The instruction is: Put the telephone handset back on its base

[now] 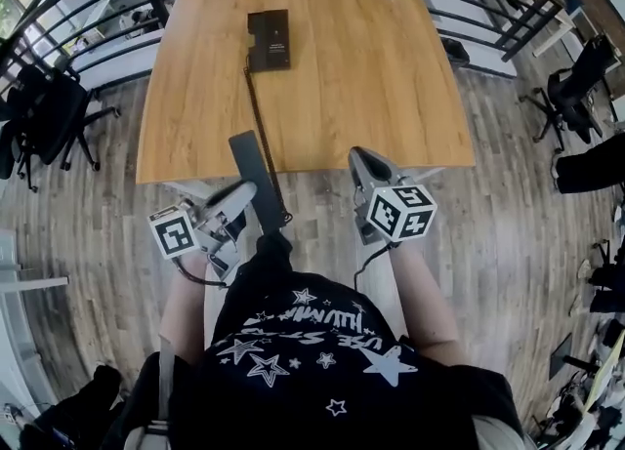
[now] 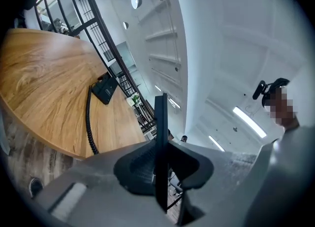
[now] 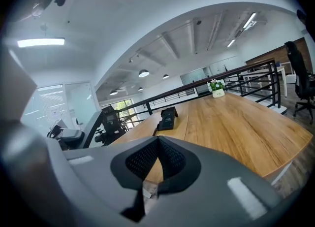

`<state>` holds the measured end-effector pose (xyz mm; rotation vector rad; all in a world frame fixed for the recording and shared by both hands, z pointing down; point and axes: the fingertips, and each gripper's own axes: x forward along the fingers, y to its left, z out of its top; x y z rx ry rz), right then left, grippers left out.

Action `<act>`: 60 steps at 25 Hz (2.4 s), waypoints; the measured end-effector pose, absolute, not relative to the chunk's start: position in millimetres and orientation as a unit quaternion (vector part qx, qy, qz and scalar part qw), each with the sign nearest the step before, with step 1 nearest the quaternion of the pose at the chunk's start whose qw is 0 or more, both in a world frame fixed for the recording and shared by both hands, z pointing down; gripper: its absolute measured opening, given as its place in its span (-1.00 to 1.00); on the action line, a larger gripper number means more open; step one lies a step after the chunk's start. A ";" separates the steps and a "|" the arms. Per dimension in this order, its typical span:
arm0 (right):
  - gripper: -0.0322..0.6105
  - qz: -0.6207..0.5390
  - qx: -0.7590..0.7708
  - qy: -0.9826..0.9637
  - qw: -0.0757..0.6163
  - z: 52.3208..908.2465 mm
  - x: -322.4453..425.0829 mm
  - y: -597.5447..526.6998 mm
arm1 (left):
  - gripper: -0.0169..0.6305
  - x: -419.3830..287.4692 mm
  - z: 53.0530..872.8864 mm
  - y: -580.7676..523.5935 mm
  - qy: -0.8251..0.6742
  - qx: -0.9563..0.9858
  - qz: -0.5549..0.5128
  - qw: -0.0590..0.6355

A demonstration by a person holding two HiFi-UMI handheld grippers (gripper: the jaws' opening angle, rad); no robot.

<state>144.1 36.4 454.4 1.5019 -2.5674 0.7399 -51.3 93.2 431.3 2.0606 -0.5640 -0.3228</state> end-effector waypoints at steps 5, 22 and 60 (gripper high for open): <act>-0.89 0.248 0.508 -0.824 0.043 458.2 135.4 -16.9 | -0.71 -61.8 428.0 34.8 -0.198 0.848 -0.133 0.473; -0.90 0.213 0.538 -0.814 0.045 422.4 71.8 -148.4 | -0.71 -122.7 417.4 -94.7 -0.154 0.859 -0.140 0.467; -0.89 0.258 0.492 -0.828 0.074 470.6 93.0 -295.1 | -0.71 -90.7 458.3 -271.4 -0.203 0.847 -0.097 0.482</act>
